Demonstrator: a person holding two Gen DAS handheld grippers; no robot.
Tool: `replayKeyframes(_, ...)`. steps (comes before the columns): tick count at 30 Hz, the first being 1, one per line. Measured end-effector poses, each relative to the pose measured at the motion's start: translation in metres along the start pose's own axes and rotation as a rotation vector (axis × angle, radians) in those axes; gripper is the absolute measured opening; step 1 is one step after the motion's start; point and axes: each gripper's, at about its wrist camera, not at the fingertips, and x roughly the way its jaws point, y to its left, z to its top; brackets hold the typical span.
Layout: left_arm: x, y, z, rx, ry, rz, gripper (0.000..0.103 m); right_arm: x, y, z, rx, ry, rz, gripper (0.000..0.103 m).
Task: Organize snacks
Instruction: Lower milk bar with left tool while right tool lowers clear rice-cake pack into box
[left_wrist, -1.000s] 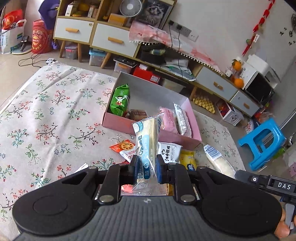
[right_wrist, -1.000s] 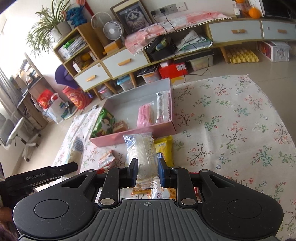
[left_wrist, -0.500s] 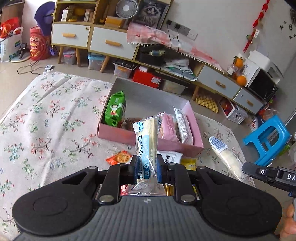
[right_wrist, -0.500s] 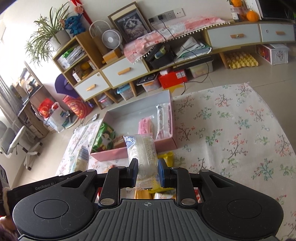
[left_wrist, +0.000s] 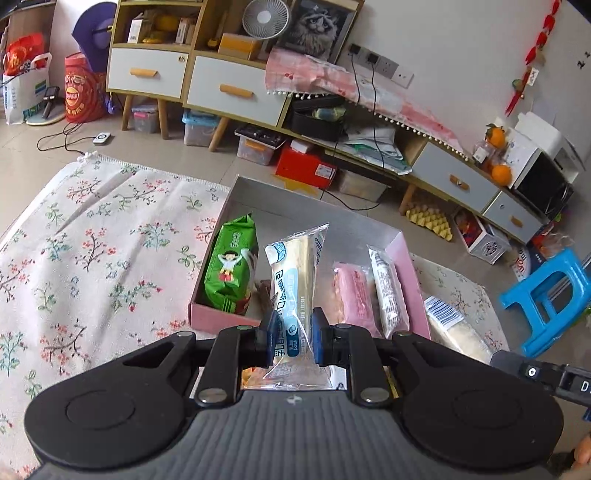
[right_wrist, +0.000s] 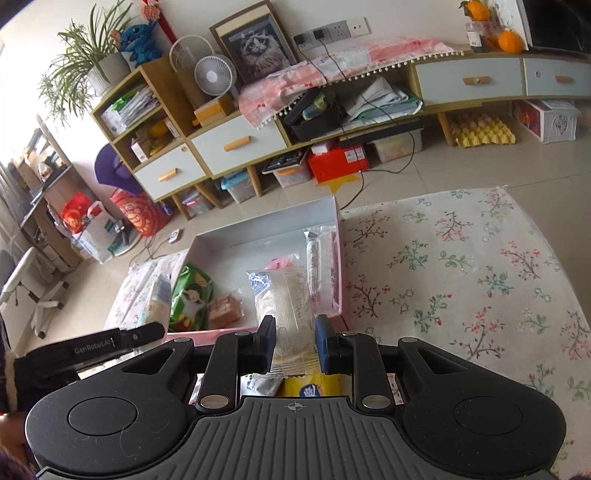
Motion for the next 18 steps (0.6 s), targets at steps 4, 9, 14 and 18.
replayKeyframes(4,0.011,0.001,0.007,-0.007,0.009,-0.013,0.017,0.013,0.004,0.004,-0.012,0.015,-0.009,0.022)
replayKeyframes(9,0.025,0.001,0.011,-0.006,0.022,-0.007,0.017,0.031,0.009,0.011,0.033,0.026,0.027,0.022)
replayKeyframes(14,0.035,0.001,0.018,0.003,0.015,-0.003,0.017,0.057,0.022,0.014,0.075,0.036,0.055,0.022)
replayKeyframes(18,0.049,0.001,0.019,0.053,0.022,0.033,0.017,0.08,0.029,0.016,0.104,0.049,0.066,0.022)
